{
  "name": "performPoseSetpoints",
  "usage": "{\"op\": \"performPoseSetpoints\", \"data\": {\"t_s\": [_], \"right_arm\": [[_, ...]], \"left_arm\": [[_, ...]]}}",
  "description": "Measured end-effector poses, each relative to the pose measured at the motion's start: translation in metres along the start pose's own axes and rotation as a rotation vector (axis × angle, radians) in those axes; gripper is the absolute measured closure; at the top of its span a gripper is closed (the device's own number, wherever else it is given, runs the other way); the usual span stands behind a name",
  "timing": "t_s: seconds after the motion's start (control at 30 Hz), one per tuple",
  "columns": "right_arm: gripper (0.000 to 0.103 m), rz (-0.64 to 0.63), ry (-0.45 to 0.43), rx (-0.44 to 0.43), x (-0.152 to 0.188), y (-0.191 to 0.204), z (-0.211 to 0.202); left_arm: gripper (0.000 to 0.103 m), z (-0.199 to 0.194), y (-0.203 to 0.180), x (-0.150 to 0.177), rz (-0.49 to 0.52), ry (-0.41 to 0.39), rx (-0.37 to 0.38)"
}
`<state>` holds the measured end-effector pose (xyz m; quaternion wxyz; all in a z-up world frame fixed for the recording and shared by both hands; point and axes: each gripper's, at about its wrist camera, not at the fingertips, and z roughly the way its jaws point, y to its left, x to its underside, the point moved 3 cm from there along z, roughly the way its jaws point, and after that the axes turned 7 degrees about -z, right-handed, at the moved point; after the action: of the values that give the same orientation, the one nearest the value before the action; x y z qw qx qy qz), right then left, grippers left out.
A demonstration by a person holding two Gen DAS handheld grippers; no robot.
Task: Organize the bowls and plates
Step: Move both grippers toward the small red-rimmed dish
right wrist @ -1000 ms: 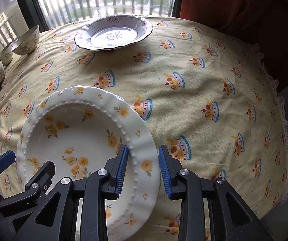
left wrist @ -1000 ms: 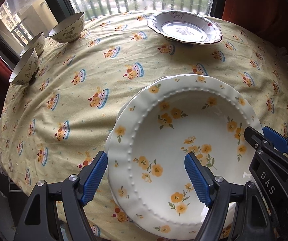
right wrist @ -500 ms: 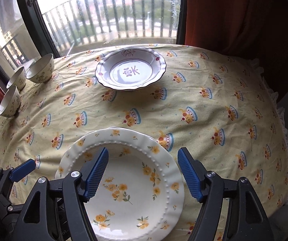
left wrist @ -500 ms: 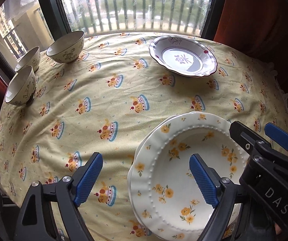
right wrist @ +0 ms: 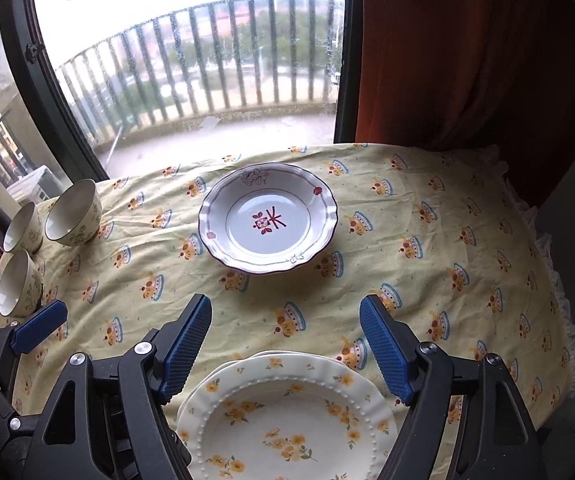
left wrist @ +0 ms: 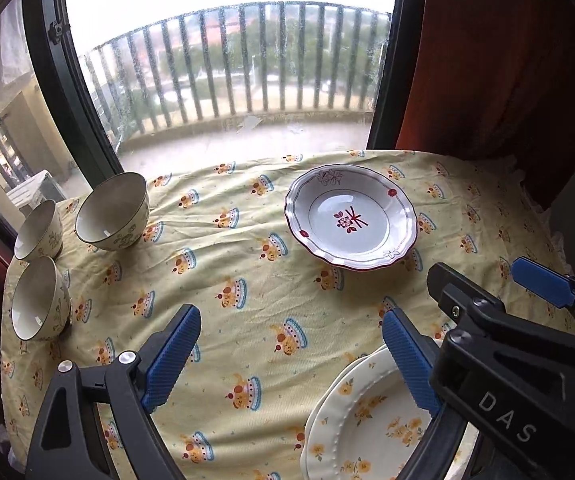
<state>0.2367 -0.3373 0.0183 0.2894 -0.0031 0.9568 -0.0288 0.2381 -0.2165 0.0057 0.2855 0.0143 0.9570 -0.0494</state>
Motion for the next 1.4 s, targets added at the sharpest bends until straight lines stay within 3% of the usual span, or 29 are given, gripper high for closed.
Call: {"op": "performPoseSetpoints", "data": {"t_s": [0.2,0.4,0.6,0.8,1.07,1.27,1.4], "right_arm": [[0.017,0.007,0.001,0.005,-0.028,-0.009,0.018],[0.016,-0.015,0.002,-0.034,-0.058,-0.022,0.058],[0.016,-0.028,0.025,-0.048,-0.078,-0.036,0.107],[0.016,-0.059,0.015,-0.002,-0.088,-0.044,0.143],[0.016,-0.037,0.058,-0.024,-0.092,-0.052,0.183],[0.017,-0.048,0.093,-0.040,-0.089,-0.048,0.207],[0.025,-0.028,0.108,-0.062,-0.090,-0.048,0.216]], "left_arm": [[0.011,0.021,-0.007,-0.025,-0.004,-0.002,0.016],[0.012,0.061,-0.017,-0.052,-0.038,0.000,-0.053],[0.015,0.113,-0.028,-0.068,-0.065,0.048,-0.073],[0.020,0.155,-0.029,-0.074,-0.089,0.072,-0.140],[0.026,0.190,-0.026,-0.075,-0.128,0.119,-0.180],[0.034,0.206,-0.021,-0.069,-0.154,0.148,-0.170],[0.036,0.208,-0.024,-0.072,-0.139,0.133,-0.153]]}}
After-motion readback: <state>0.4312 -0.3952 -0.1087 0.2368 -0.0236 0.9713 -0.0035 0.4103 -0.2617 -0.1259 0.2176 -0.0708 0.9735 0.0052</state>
